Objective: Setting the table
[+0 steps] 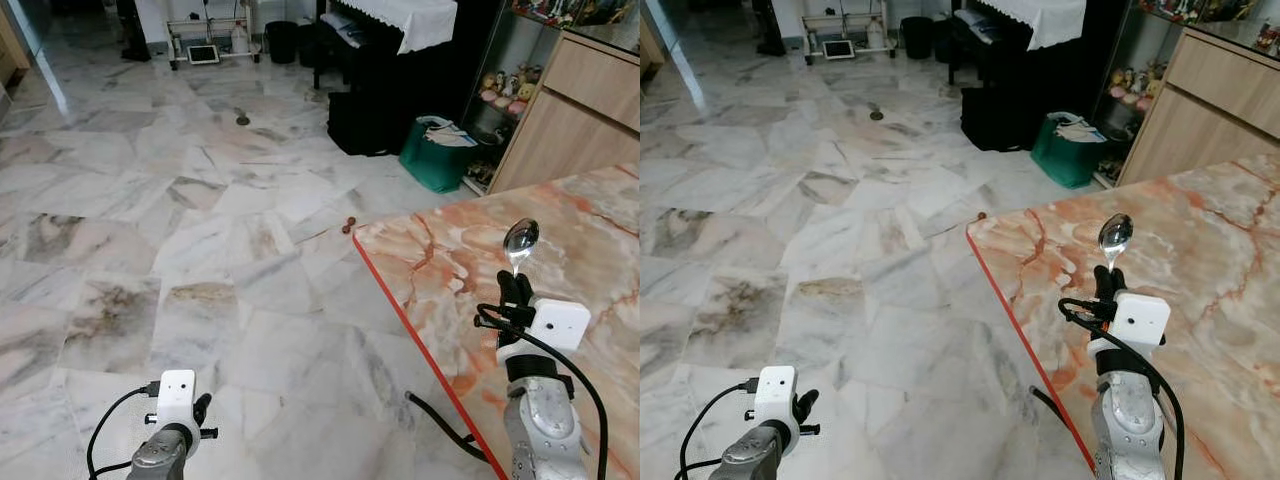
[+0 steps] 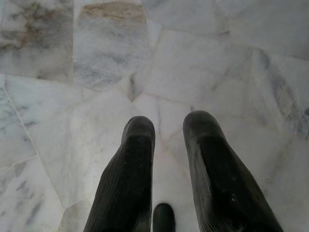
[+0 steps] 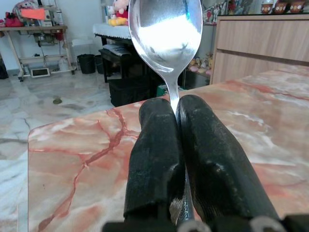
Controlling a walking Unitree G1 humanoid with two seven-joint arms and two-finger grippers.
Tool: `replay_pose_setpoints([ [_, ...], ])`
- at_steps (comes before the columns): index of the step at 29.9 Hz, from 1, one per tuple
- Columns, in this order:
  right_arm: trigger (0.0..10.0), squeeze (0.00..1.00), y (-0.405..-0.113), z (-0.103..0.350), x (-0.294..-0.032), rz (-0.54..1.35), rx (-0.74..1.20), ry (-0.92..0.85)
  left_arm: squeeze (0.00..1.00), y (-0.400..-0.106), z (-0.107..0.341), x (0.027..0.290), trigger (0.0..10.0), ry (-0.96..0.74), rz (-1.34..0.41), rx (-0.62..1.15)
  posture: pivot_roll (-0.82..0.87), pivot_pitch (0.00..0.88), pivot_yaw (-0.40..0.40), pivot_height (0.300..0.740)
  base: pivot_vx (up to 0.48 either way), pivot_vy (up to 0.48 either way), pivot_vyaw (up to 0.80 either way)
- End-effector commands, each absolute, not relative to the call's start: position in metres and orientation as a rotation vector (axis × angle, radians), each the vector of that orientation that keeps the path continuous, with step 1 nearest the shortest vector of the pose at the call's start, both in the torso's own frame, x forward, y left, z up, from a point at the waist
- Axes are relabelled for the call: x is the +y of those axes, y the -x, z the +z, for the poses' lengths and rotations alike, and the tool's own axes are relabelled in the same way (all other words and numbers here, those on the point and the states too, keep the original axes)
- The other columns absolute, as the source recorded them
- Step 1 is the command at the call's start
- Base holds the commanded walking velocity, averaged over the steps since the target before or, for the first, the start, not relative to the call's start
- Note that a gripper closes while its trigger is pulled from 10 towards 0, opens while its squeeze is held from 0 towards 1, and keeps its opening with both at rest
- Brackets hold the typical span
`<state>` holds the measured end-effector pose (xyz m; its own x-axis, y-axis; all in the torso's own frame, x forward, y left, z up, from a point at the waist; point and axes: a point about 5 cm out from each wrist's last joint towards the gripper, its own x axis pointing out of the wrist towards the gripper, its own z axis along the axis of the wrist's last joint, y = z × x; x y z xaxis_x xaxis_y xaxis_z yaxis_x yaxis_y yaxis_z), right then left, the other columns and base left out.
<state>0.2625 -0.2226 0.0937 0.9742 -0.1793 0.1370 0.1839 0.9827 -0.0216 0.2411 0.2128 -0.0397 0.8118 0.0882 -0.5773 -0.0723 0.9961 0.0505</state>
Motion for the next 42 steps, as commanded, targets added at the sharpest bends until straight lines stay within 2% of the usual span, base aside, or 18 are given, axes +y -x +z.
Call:
replay_pose_setpoints([
  [1, 10.0, 0.00, -0.266, 0.096, -0.222, -0.180, -0.154, 0.030, 0.00, -0.238, -0.044, 0.210, 10.0, -0.019, 0.082, 0.642, 0.10, 0.000, -0.056, 0.727, 0.000, 0.000, 0.00],
  [17, 10.0, 0.00, -0.273, 0.095, -0.219, -0.170, -0.163, 0.012, 0.00, -0.231, -0.049, 0.207, 10.0, -0.020, 0.078, 0.670, 0.14, 0.000, -0.086, 0.727, 0.000, 0.000, 0.00],
  [34, 10.0, 0.00, -0.268, 0.089, -0.220, -0.210, -0.167, 0.006, 0.00, -0.230, -0.048, 0.216, 10.0, -0.048, 0.069, 0.675, 0.08, 0.000, -0.013, 0.727, 0.000, 0.000, 0.00],
  [42, 10.0, 0.00, -0.270, 0.090, -0.223, -0.220, -0.170, 0.011, 0.00, -0.236, -0.043, 0.219, 10.0, -0.055, 0.075, 0.657, 0.08, 0.000, -0.010, 0.727, 0.000, 0.000, 0.00],
])
